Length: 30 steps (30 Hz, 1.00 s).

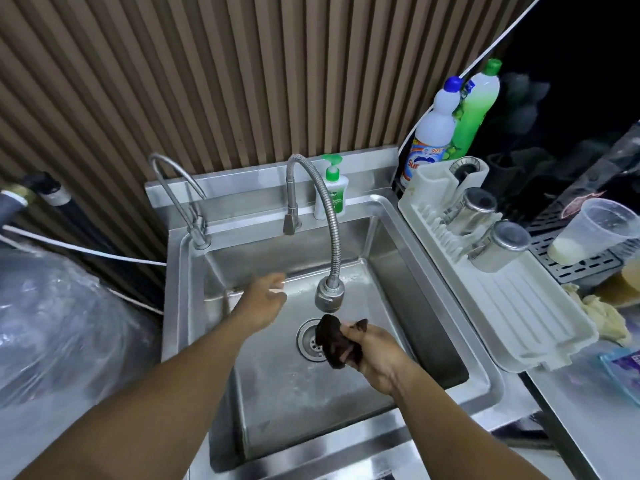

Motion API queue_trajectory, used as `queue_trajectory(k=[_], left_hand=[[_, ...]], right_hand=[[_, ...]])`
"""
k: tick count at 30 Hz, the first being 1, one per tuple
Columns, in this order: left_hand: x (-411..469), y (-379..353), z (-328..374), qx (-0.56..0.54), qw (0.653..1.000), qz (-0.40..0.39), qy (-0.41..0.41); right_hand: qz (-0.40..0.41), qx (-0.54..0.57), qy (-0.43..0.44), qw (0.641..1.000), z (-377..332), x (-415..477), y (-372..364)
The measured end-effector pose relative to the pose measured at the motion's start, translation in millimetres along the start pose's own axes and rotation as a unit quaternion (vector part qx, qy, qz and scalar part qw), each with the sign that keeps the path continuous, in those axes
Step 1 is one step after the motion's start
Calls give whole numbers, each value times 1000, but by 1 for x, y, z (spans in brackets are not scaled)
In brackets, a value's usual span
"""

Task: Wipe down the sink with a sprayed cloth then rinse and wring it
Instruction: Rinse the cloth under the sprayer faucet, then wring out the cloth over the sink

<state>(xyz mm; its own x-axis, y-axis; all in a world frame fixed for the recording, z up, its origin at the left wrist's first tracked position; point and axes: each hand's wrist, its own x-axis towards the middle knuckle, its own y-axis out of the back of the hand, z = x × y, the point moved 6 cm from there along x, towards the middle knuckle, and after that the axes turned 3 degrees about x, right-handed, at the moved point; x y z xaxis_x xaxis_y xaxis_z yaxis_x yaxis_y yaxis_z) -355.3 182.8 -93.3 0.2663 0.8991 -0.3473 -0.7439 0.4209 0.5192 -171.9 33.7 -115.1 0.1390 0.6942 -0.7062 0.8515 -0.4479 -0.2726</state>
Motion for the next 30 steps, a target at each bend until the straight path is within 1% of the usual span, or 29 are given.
queue_trajectory(k=[1,3,5,6,8,10,13,16,19,21,23,26,28,30], left_hand=[[-17,-7,-9,30,999,-32,7],[-51,-27,-23,106,989,-101,-8],[-81,-47,-22,148,978,-136,-48],[-94,-57,-14,175,971,-139,-85],[-113,-78,3,239,952,-125,-144],[-120,-93,17,286,937,-84,-181],[-121,-96,28,317,933,-31,-168],[-127,-88,45,368,916,7,-158],[-129,-77,49,376,918,11,-121],[-127,-67,45,367,923,19,-114],[-125,-55,40,372,921,33,-113],[-120,-40,34,380,914,32,-136],[-117,-33,34,371,914,20,-165],[-118,-29,38,374,904,18,-209]], right_hand=[[-7,-13,-3,1000,1,-3,2],[-26,-37,-8,999,0,-11,4],[-44,-68,-2,997,-2,-20,7],[-50,-82,4,995,-3,-23,8],[-80,-105,11,991,-5,-31,7],[-128,-118,8,985,-7,-42,1],[-160,-152,24,975,-17,-52,-1],[-196,-217,59,955,-27,-60,-6],[-234,-279,96,926,-31,-68,-18],[-253,-293,100,917,-31,-71,-26],[-244,-277,88,925,-32,-69,-30],[-204,-191,76,957,-30,-61,-29],[-194,-135,35,971,-24,-50,-27],[-220,-162,-36,961,-10,-41,-31]])
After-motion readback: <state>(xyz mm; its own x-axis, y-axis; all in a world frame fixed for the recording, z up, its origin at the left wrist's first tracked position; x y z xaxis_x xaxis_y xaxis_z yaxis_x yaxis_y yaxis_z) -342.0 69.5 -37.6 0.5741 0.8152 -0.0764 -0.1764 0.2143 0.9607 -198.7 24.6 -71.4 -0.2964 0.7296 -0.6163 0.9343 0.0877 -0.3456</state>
